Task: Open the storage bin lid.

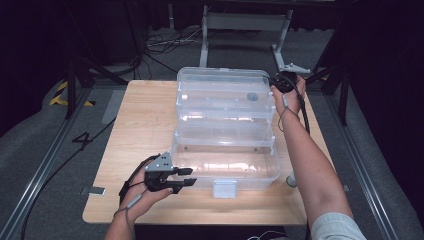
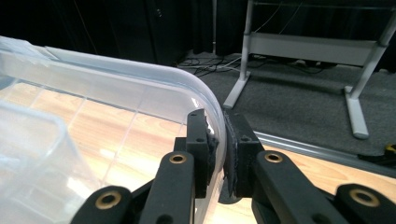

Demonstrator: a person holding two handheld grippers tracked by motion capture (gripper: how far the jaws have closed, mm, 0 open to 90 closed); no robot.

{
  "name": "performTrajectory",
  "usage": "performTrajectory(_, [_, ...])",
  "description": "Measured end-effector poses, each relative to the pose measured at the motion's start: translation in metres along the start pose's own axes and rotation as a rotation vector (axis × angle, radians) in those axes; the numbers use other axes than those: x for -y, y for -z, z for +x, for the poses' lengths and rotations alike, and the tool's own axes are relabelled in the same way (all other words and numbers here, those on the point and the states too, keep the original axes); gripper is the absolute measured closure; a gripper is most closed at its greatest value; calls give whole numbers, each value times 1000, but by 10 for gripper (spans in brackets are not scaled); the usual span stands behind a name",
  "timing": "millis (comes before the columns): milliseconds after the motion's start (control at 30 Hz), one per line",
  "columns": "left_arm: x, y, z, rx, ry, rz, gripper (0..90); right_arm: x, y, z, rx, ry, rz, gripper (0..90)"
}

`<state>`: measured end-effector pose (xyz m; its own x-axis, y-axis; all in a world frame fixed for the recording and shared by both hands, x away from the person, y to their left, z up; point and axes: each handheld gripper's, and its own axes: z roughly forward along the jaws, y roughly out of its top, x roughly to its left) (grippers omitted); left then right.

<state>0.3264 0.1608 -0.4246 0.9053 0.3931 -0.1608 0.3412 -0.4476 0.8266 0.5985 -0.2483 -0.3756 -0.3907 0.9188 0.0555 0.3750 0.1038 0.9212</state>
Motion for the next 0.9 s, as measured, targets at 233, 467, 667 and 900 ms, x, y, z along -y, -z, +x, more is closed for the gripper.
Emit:
performTrajectory(233, [3,1,3,27,47,-40,636,5,-6,-3,-13,-7,13,818])
performTrajectory(467, [2,1,2,20,49,-30,630,9,-10,-5,-20,-19,17,817])
performTrajectory(667, [2,1,2,20,49,-29,630,13,-14,-7,-27,-39,27,815])
performTrajectory(900, [2,1,2,19,50,-29,630,20,-20,-9,-30,-67,46,815])
